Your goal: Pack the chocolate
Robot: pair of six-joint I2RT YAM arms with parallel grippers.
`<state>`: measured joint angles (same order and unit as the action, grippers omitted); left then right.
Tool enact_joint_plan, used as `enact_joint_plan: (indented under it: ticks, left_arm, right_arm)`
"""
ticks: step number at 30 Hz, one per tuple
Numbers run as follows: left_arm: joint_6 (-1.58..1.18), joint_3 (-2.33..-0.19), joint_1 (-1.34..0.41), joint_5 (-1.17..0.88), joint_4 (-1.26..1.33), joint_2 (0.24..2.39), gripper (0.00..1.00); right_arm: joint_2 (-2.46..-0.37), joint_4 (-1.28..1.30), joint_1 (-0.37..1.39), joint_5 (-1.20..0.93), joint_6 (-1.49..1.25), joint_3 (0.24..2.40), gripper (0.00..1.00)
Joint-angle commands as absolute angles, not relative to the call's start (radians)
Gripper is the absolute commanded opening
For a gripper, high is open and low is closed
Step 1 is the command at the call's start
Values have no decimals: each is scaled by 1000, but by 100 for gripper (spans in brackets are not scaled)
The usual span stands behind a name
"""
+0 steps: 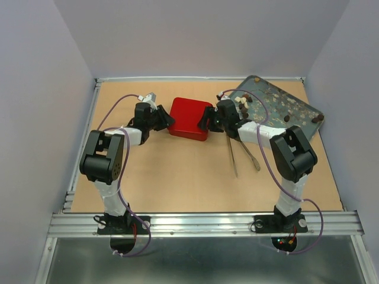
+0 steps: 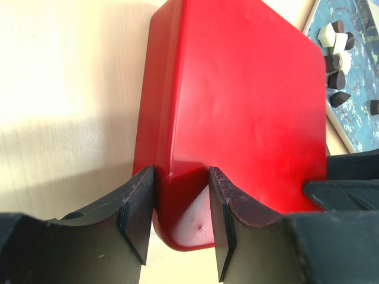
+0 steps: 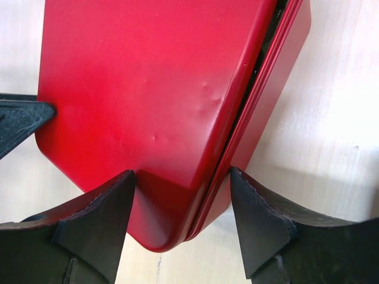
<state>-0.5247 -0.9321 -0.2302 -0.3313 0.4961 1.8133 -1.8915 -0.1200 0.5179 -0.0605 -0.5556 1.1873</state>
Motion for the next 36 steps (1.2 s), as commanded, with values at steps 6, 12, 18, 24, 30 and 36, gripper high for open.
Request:
enact_joint_plan:
  ticks: [6,12,18,24,30,36]
  left_arm:
    - [-457,-950,-248,-287,383,1852,48]
    - [-457,-976,-247,-278,376,1852,48]
    - [-460,-1005,-249,-273,368,1848,48]
    - [-454,-1048,-247,-272,350,1859,48]
    - [-453,-1078,-247,-264,341,1856,48]
    - [-453,-1106,-249,-258,324,1847,48]
  right_arm:
    - [-1910,-169,511,-83,-566,1239,66]
    - [-1914,-172,509,-83,-566,1236,61]
    - [-1908,-172,508,-78,-563,1223,57]
    - [-1911,-170,502,-72,-568,1220,57]
    - [-1911,-170,500,-57,-569,1215,58]
    - [-1902,-170,488,-48,-575,1203,62]
